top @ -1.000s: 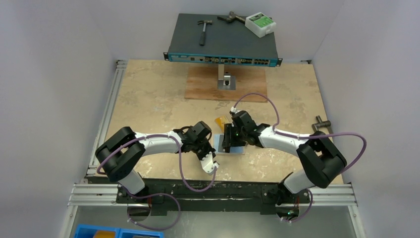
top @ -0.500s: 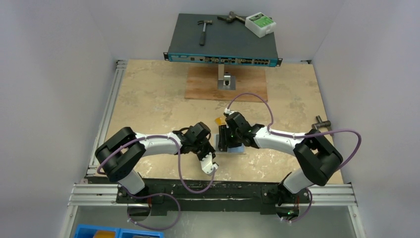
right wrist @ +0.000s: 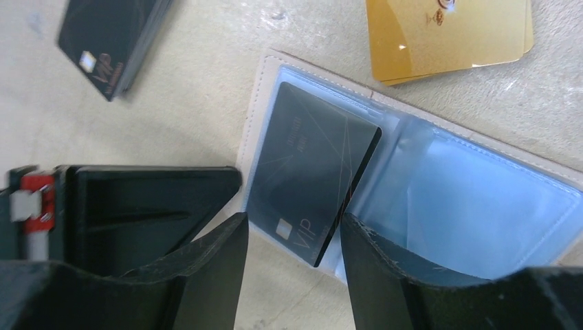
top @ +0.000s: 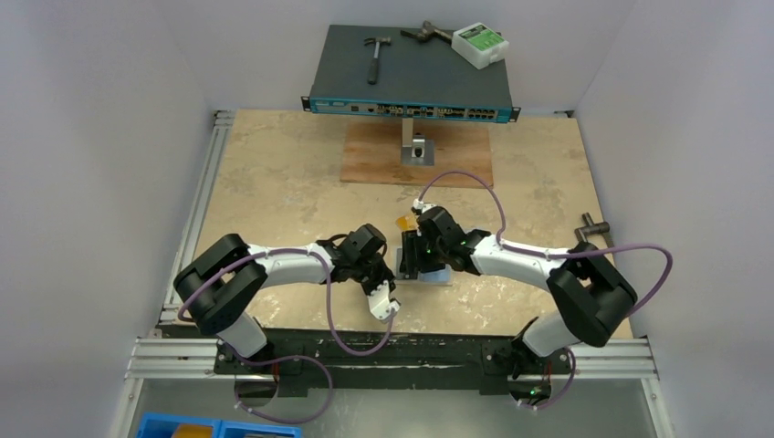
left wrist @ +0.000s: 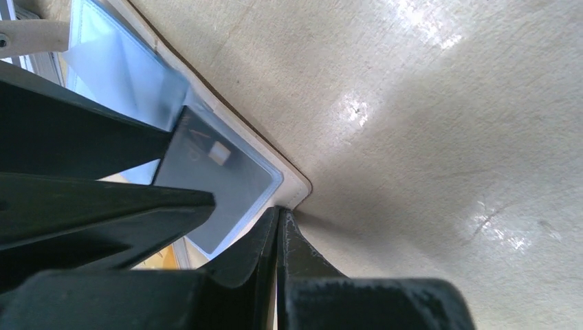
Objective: Put the credit cards into the card holder
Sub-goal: Insert the credit card into the card holder.
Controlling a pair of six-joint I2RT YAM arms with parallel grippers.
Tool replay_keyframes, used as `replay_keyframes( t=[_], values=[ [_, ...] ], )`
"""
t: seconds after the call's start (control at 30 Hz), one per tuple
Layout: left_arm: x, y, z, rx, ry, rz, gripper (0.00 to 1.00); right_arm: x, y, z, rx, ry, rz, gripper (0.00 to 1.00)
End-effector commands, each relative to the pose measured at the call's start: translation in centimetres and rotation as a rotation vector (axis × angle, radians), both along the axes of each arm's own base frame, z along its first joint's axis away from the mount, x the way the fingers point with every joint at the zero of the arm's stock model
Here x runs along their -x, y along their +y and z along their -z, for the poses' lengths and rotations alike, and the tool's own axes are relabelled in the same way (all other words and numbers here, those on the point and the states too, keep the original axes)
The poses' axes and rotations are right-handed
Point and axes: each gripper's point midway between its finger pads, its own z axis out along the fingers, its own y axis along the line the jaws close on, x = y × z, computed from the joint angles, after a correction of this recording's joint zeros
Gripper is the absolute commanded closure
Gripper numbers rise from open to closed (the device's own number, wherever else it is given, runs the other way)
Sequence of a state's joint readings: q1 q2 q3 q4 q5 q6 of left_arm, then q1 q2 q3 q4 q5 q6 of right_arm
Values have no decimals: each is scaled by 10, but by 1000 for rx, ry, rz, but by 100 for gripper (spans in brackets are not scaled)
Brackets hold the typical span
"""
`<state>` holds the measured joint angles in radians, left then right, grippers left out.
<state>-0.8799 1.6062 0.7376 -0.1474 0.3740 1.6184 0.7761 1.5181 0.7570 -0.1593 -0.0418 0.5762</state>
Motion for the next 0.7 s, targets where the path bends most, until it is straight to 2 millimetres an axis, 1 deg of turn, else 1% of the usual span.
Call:
replay_keyframes(
  t=[0.0,0.1,0.17,0.3,0.67],
  values=[
    [9,18,7,-36,49,9,100,-12,7,-37,-161,-40,7,48],
    [6,21,5,-36,47,1,100,-20,2,-31,-145,-35,9,48],
    [5,22,5,-37,46,1,100,-25,5,-29,-148,-38,7,48],
    [4,21,4,-32,44,4,100,-28,9,-19,-136,-20,-12,48],
    [4,18,3,-24,38,22,100,-23,15,-14,-164,6,-6,51]
  ],
)
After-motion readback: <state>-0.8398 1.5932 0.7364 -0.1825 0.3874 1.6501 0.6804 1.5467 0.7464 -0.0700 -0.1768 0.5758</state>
